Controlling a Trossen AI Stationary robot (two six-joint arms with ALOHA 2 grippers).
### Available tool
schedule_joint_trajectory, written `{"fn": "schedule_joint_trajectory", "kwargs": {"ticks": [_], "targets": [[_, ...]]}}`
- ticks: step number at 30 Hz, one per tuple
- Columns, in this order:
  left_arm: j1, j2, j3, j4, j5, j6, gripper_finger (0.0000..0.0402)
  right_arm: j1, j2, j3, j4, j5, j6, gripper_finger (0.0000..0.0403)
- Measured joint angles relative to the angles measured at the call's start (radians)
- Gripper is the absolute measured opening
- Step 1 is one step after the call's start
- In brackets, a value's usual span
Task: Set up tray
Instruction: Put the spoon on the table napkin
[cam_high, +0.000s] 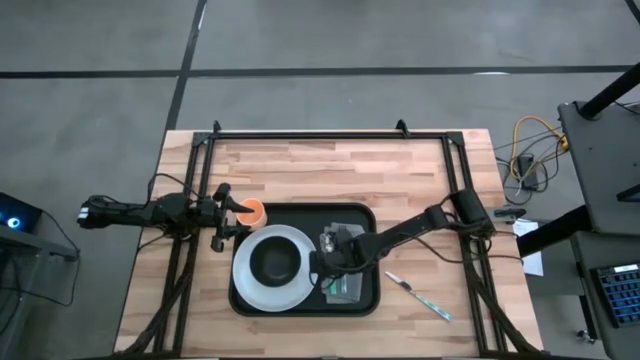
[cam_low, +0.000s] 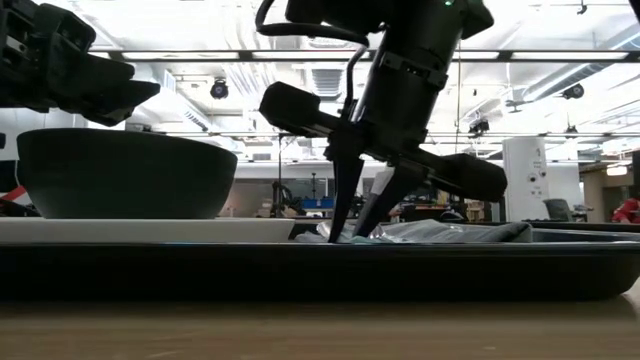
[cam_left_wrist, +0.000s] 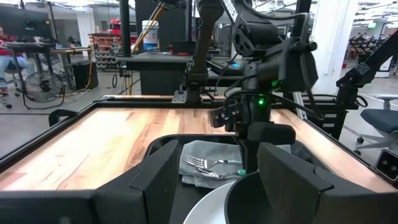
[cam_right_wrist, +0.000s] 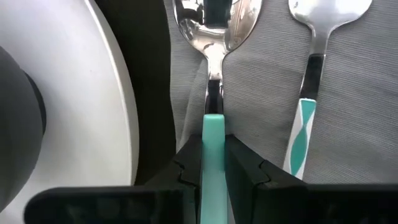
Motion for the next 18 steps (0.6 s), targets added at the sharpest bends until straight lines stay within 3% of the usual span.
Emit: {"fn": "schedule_joint_trajectory", "kwargs": {"ticks": [10, 18], "targets": [[0.0, 0.0, 0.0, 0.0, 0.0, 0.0, 0.0198, 0.022, 0.005, 0.0, -0.011, 0.032, 0.036, 0.0037], [0.0, 0.0, 0.0, 0.0, 0.0, 0.0, 0.0198, 0.02, 0.006, 0.0, -0.013, 0.03, 0.029, 0.0087]]}}
